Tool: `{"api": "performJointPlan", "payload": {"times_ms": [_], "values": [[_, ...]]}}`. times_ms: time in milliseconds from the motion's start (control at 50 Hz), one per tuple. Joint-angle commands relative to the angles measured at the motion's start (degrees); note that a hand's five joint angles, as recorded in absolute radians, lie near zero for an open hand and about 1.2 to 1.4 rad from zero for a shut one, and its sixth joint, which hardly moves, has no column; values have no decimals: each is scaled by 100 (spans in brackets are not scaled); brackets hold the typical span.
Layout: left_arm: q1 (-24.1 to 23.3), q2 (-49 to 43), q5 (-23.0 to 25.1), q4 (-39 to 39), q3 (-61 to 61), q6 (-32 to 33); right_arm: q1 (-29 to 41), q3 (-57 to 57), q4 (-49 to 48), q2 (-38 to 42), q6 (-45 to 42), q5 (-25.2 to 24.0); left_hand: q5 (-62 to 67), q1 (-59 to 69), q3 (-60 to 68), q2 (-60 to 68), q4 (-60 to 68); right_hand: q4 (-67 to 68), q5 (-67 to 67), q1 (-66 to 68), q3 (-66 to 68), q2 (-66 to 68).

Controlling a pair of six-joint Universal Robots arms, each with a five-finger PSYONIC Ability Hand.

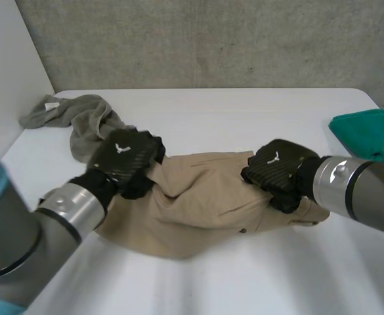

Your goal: Fold the laundry.

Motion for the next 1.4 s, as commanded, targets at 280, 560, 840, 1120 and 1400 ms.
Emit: {"api": "performJointPlan", "payload": {"times_ms": [280,560,840,1120,1400], "values": [[33,-2452,-648,1480,5155,468,27,-3872,-3919,1834,1033,1124,1364,1406,1151,1113,1107,1182,1336,2397,1238,1250],[15,-2092,-648,2819,4199,275,45,-3464,-4335,1686,1060,1336,1364,1406,1151,1113,1107,1182,1336,2397,1238,1250],[-46,-2593,-657,2187,1685,283,1,-37,-3905,1544,701,1151,1364,1406,1151,1113,1107,1182,1336,2397,1238,1250],[-152,-1241,-692,-563,481,652,-25,1002,-2509,1159,137,826,1364,1406,1151,1113,1107,1182,1336,2397,1238,1250],[-335,227,-596,-3672,-600,1406,-96,2241,226,-617,-855,685,1364,1406,1151,1113,1107,1182,1336,2397,1238,1250]]}}
